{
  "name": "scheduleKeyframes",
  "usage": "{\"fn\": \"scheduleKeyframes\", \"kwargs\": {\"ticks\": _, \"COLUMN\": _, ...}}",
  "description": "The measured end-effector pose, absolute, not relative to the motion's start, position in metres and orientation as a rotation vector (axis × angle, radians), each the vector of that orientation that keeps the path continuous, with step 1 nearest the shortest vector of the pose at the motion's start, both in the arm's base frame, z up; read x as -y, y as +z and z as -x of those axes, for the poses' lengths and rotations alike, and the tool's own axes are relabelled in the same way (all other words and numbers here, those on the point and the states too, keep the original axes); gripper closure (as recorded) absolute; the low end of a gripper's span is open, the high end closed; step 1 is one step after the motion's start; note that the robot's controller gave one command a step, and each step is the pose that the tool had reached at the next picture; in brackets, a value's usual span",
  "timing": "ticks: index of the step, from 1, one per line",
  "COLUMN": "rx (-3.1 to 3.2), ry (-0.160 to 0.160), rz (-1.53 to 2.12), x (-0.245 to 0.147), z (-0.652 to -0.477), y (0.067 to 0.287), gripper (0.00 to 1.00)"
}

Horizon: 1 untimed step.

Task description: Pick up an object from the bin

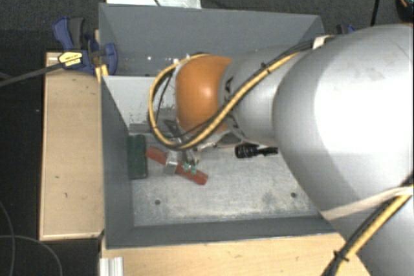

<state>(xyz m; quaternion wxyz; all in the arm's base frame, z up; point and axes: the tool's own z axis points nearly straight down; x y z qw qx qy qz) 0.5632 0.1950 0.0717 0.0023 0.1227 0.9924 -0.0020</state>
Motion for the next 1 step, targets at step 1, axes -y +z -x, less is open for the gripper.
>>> {"fn": "scheduleKeyframes", "kwargs": {"ticks": 1, "rx": -3.114, "ry": 0.007, "rz": -0.330, "x": -0.1912, "z": -0.5562, "y": 0.2374, "gripper": 1.00}}
